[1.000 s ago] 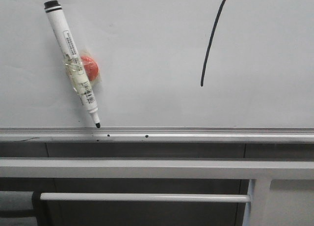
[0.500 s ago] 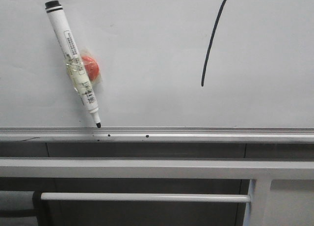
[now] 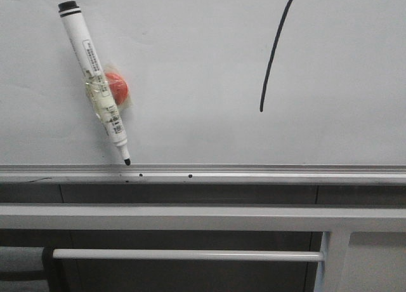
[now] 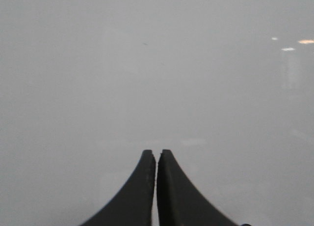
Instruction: Write number 1 on whiteboard
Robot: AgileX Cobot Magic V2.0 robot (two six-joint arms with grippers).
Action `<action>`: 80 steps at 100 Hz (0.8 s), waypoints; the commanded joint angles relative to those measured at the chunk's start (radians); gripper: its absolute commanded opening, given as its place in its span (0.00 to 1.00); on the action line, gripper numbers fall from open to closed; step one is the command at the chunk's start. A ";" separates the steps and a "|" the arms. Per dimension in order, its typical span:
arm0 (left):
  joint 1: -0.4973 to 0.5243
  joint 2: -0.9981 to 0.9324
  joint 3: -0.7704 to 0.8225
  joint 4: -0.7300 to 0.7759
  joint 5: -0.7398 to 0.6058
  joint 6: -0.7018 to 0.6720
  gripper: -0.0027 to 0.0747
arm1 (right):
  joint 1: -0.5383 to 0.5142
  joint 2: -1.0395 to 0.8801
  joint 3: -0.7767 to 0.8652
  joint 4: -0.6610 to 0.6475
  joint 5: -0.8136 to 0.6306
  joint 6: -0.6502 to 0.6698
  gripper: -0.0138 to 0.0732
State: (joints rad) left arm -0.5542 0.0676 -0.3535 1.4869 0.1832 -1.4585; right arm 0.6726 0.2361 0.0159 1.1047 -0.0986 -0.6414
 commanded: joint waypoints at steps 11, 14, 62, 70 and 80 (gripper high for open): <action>0.120 -0.087 0.035 0.038 -0.019 -0.015 0.01 | 0.000 0.006 -0.008 -0.004 -0.041 -0.004 0.09; 0.129 -0.085 0.043 0.038 -0.025 -0.015 0.01 | 0.000 0.006 -0.008 -0.004 -0.041 -0.004 0.09; 0.192 -0.086 0.086 0.038 0.002 -0.037 0.01 | 0.000 0.006 -0.008 -0.004 -0.042 -0.004 0.09; 0.192 -0.086 0.086 0.038 0.004 -0.039 0.01 | 0.000 0.006 -0.008 -0.004 -0.042 -0.004 0.09; 0.192 -0.086 0.086 0.038 0.004 -0.045 0.01 | 0.000 0.006 -0.008 -0.004 -0.042 -0.004 0.09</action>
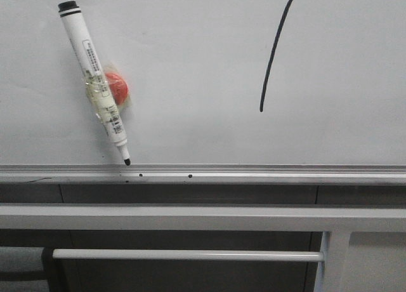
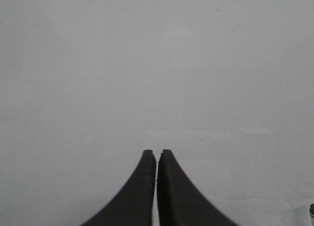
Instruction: Write number 1 on whiteboard
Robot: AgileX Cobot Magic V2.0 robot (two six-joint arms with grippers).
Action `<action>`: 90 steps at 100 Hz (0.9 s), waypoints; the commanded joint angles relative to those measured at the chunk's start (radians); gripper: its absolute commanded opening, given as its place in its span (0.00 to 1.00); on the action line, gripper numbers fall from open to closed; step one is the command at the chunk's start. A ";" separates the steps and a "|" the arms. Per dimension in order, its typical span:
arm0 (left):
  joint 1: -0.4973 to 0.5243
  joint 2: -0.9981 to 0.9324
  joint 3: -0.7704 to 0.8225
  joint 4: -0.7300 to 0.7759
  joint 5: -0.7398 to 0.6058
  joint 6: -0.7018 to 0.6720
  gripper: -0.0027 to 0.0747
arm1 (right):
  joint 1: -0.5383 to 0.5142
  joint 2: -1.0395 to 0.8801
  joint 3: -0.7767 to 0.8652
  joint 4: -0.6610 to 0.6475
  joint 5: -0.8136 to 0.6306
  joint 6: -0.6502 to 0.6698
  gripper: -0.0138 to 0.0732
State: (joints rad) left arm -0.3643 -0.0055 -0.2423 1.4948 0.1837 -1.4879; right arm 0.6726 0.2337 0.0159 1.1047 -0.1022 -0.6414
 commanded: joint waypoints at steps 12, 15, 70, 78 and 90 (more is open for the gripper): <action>0.002 -0.013 -0.026 0.030 0.009 -0.038 0.01 | 0.000 0.009 -0.008 -0.004 -0.038 -0.004 0.09; 0.002 -0.013 -0.026 0.030 0.009 -0.044 0.01 | 0.000 0.009 -0.008 -0.004 -0.038 -0.004 0.09; 0.000 -0.013 -0.026 -0.571 -0.077 0.526 0.01 | 0.000 0.009 -0.008 -0.004 -0.038 -0.004 0.09; 0.000 -0.013 -0.026 -0.788 -0.037 0.806 0.01 | 0.000 0.009 -0.008 -0.004 -0.038 -0.004 0.09; 0.006 -0.013 -0.026 -1.088 0.079 1.171 0.01 | 0.000 0.009 -0.008 -0.004 -0.038 -0.004 0.09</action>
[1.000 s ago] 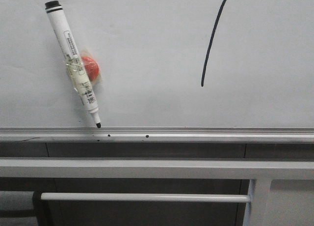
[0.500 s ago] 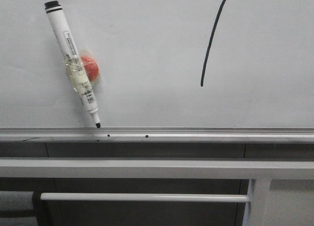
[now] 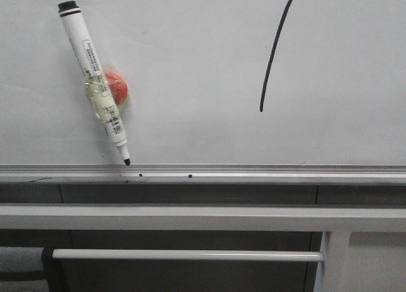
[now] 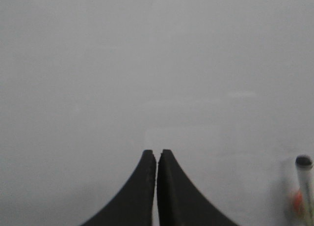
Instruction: Write number 1 on whiteboard
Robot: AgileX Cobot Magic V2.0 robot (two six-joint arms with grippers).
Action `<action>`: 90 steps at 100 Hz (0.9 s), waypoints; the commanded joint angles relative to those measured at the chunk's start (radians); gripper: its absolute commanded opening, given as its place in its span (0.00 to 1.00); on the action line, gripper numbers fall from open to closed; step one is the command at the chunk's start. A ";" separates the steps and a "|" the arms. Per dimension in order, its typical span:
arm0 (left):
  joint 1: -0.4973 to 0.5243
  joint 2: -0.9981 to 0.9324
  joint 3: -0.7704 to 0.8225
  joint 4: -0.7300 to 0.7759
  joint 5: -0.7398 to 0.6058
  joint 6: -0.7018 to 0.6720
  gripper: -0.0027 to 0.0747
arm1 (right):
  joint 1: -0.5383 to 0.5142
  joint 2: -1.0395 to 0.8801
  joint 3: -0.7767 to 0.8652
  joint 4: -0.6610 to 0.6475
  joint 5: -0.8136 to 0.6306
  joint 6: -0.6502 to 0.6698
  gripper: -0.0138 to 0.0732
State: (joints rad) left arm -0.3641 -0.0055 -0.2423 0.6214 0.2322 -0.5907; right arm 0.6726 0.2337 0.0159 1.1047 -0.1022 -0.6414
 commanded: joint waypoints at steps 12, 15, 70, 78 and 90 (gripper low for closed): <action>0.034 -0.013 -0.021 -0.341 0.133 0.405 0.01 | 0.000 0.009 -0.008 -0.004 -0.038 -0.004 0.09; 0.044 -0.013 -0.015 -0.353 0.131 0.405 0.01 | 0.000 0.009 -0.008 -0.004 -0.038 -0.004 0.09; 0.347 -0.022 0.174 -0.725 -0.062 0.616 0.01 | 0.000 0.009 -0.008 -0.004 -0.037 -0.004 0.09; 0.347 -0.022 0.199 -0.725 -0.060 0.614 0.01 | 0.000 0.009 -0.008 -0.004 -0.037 -0.004 0.09; 0.347 -0.022 0.230 -0.712 -0.030 0.591 0.01 | 0.000 0.009 -0.008 -0.004 -0.037 -0.004 0.09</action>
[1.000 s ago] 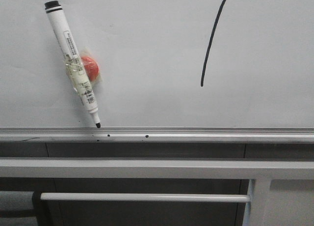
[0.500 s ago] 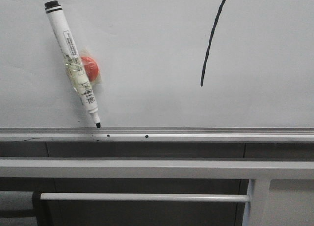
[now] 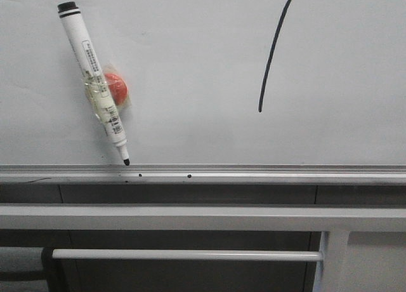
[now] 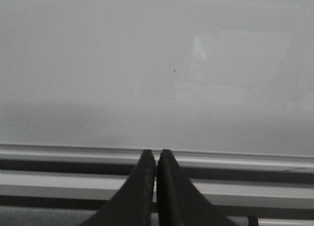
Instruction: Write number 1 on whiteboard
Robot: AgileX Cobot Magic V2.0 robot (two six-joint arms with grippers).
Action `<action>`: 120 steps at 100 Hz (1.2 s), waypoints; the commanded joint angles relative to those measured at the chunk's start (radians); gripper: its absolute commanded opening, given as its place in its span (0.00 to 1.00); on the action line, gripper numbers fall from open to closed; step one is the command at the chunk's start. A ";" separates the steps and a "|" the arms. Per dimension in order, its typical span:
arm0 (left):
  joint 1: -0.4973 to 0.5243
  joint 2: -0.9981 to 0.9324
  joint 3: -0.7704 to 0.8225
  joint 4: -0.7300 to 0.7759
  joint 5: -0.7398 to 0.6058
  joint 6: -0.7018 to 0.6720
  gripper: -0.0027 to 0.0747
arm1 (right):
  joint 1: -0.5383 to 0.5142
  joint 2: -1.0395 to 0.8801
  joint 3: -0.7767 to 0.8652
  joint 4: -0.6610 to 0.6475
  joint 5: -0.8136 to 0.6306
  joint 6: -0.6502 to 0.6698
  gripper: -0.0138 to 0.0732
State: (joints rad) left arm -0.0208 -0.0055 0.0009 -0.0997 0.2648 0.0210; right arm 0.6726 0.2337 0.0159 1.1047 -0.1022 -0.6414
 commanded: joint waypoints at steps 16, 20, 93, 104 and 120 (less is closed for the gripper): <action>0.001 -0.022 0.011 0.072 -0.003 -0.104 0.01 | 0.000 0.009 -0.008 -0.004 -0.037 -0.004 0.09; -0.006 -0.022 0.011 0.094 0.007 -0.116 0.01 | 0.000 0.009 -0.008 -0.004 -0.037 -0.004 0.09; -0.077 -0.022 0.011 0.127 0.002 -0.136 0.01 | 0.000 0.009 -0.008 -0.004 -0.037 -0.004 0.09; -0.077 -0.022 0.011 0.127 0.002 -0.136 0.01 | 0.000 0.009 -0.008 -0.004 -0.037 -0.004 0.09; -0.077 -0.022 0.011 0.127 0.002 -0.136 0.01 | 0.000 0.009 -0.008 -0.004 -0.037 -0.004 0.09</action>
State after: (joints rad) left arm -0.0924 -0.0055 0.0054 0.0249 0.3309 -0.1054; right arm 0.6726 0.2337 0.0159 1.1047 -0.1022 -0.6414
